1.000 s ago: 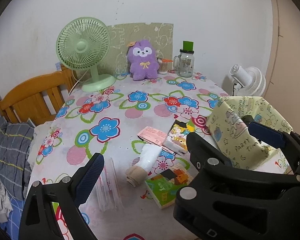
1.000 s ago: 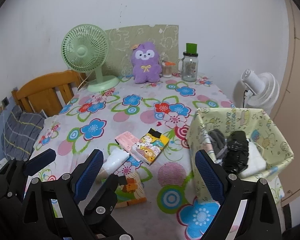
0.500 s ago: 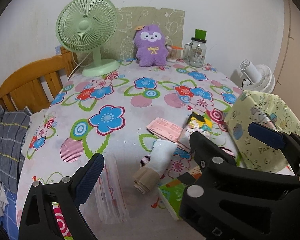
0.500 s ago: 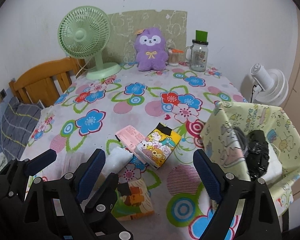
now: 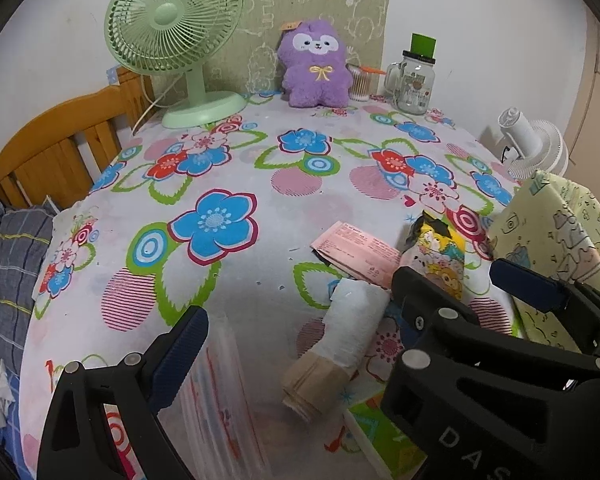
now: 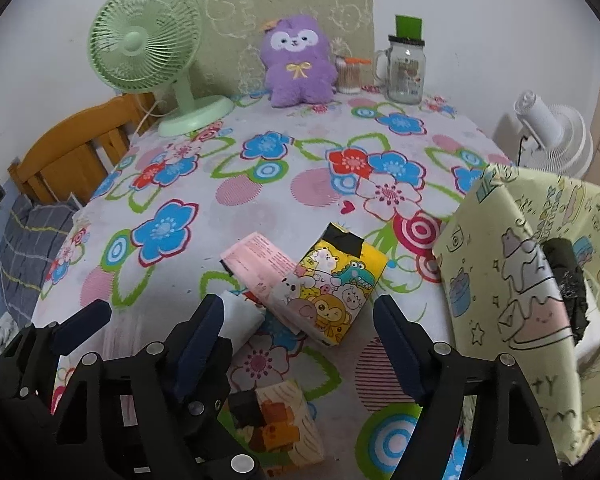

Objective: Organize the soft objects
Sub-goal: 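Grasp the white rolled item with the left gripper while the right gripper grasps the yellow cartoon pouch, then lift the white roll with the left gripper while the right gripper lifts the yellow pouch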

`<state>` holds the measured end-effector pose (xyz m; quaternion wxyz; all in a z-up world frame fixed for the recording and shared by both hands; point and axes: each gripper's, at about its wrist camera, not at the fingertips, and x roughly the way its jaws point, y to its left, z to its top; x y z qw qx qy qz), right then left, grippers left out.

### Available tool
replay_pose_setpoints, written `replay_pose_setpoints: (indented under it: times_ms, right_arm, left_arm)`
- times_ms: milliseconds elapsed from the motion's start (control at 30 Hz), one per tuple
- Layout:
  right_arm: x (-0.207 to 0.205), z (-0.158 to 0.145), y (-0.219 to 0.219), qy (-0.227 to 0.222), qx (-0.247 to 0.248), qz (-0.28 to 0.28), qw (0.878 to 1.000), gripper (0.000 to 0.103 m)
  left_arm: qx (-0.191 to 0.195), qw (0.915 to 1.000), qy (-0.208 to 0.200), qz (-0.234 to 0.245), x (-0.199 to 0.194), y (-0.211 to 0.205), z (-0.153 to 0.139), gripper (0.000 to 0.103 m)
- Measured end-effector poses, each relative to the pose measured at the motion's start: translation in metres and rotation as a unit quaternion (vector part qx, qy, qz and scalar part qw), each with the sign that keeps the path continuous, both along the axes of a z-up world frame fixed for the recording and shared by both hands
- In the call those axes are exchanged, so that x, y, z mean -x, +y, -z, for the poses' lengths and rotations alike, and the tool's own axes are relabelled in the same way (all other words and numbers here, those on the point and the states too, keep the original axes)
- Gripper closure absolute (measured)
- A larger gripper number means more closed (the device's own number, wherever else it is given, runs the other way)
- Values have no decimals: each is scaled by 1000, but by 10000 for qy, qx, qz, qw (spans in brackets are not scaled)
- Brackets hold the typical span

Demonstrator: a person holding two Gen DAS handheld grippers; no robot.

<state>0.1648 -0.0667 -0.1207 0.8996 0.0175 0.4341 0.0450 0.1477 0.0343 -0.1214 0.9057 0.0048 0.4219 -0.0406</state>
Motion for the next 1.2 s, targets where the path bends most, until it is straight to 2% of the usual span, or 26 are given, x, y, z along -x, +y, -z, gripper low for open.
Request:
replay_pose_setpoints:
  times_ms: [267,433,600,667,767,900,1067,1200]
  right_arm:
    - [-15,13,-2,138,49,91,9999,26]
    - [-22,23,-3,240,59,85,9997,27]
    - [-26,29,-2,295,61,69,9995,28]
    - [-26,30,-2,270,103,63,9996,36]
    - [-26,30,0,257,138,11,9996,38]
    - [-24,30,1,223,164,-66,9996,41]
    - [-21,28,0,200,117,-107,9997,44]
    - [-19,28,-1,200,86,-108,9997,45]
  left_arm:
    - [-10,9999,126,58,-13,-3,12,6]
    - [-18,9997,190,125,-18,-6,19,15]
    - [29,9996,223,156,-19,-6,24,20]
    - [8,9997,224,136,-19,-6,24,28]
    - [-27,9997,247,39,-19,-4,26,40]
    - [-61,9997,235,-8,-19,-3,28,47]
    - [-38,9998,202,-9,-18,-3,27,67]
    - [-13,9998,196,25,-16,-4,27,79]
